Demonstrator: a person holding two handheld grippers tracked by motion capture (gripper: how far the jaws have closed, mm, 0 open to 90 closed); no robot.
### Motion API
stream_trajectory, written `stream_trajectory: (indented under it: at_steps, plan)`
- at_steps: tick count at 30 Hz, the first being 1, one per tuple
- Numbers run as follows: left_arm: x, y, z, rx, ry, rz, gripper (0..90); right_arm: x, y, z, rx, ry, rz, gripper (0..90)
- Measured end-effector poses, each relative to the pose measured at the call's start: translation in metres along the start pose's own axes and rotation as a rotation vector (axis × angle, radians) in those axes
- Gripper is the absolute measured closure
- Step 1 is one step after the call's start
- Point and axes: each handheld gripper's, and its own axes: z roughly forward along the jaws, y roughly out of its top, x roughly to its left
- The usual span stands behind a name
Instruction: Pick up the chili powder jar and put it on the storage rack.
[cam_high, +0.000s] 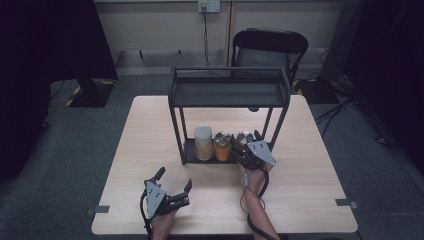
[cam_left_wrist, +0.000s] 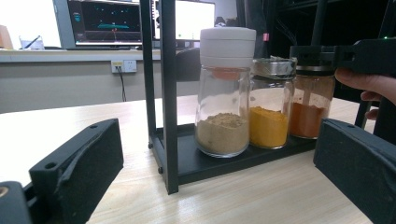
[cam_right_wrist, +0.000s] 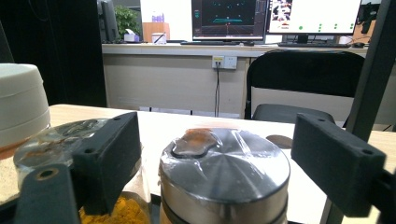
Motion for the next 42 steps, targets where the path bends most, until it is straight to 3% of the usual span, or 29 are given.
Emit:
stream_trajectory:
  at_steps: [9, 12, 14, 23, 36, 42]
  plan:
    - [0.000, 0.000, 0.000, 0.000, 0.000, 0.001, 0.9, 0.004, 0.001, -0.002, -0.023, -0.012, -0.008, 13.7]
    - [0.000, 0.000, 0.000, 0.000, 0.000, 0.002, 0.9, 0.005, 0.005, -0.004, -0.015, -0.016, -0.020, 20.3]
    - [0.000, 0.000, 0.000, 0.000, 0.000, 0.001, 0.9, 0.005, 0.005, -0.005, -0.018, -0.014, -0.026, 20.1]
    - [0.000, 0.000, 0.000, 0.000, 0.000, 0.002, 0.9, 0.007, 0.003, -0.006, -0.036, -0.001, -0.027, 15.7]
    - [0.000, 0.000, 0.000, 0.001, 0.001, 0.004, 0.9, 0.016, 0.002, -0.013, -0.079, -0.052, -0.017, 0.2]
    - [0.000, 0.000, 0.000, 0.000, 0.002, 0.001, 0.9, 0.016, 0.001, -0.016, -0.095, -0.047, -0.013, 0.0]
